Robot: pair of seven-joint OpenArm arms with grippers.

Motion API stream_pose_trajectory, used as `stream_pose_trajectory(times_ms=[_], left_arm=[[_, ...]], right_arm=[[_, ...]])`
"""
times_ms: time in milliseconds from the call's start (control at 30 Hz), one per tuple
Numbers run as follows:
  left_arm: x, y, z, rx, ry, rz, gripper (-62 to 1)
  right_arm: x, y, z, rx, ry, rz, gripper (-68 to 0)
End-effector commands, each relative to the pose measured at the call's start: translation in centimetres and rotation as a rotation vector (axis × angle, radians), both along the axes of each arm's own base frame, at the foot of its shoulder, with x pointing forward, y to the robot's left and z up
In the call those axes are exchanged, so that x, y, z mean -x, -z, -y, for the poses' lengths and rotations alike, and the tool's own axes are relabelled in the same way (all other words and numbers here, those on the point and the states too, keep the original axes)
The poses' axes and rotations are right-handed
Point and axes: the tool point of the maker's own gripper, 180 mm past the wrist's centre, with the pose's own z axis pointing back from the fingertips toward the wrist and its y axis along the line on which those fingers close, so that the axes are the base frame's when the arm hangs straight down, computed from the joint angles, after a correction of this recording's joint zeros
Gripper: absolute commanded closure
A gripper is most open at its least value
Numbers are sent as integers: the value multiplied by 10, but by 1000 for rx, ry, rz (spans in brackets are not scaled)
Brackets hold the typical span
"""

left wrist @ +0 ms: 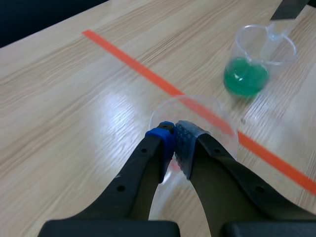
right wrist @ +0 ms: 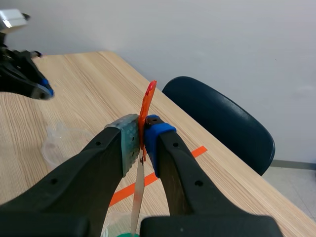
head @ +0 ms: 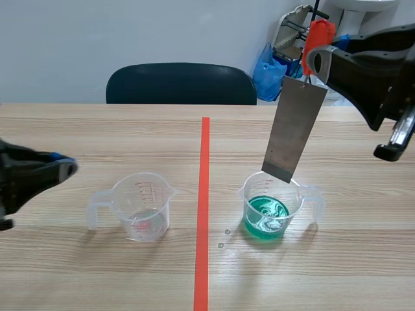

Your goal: Do the redox reaction experiment

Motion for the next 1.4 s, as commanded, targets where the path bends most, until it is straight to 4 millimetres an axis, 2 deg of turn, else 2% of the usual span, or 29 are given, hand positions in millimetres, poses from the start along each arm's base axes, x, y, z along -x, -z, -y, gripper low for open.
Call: stream_pose_trajectory(times_ms=[0,200,367,567,733,867,900,967,1000,1100,1133,1367], left_arm=[[14,2,-12,31,-35,-14,-27],[73,7,-65,36,-173,-15,-27],[132,9,-89,-23,-239,12,-28],[194,0,-102,-117,-281,64,-28],[235,-13,-101,-173,-261,96,-32],[240,-23,-98,-182,-243,153,-32],[241,-25,-99,-184,-243,161,-50],[240,-25,-99,-197,-243,171,-156],[242,-22,-101,-208,-243,162,-244],[244,-18,-104,-219,-251,143,-574],[244,-18,-104,-219,-255,143,-623],[244,-18,-106,-222,-261,139,-623]], right_arm=[[2,-13,0,-20,-13,38,-20],[2,-13,0,-19,-13,38,-20],[2,-13,0,-19,-13,37,-20],[2,-13,0,-19,-13,38,-20],[2,-13,0,-19,-13,38,-20],[2,-13,0,-19,-13,38,-20],[2,-13,0,-19,-13,38,-20],[2,-13,0,-19,-13,38,-20],[2,-13,0,-19,-13,38,-20],[2,-13,0,-19,-13,38,-20],[2,-13,0,-19,-13,38,-20],[2,-13,0,-20,-13,38,-20]])
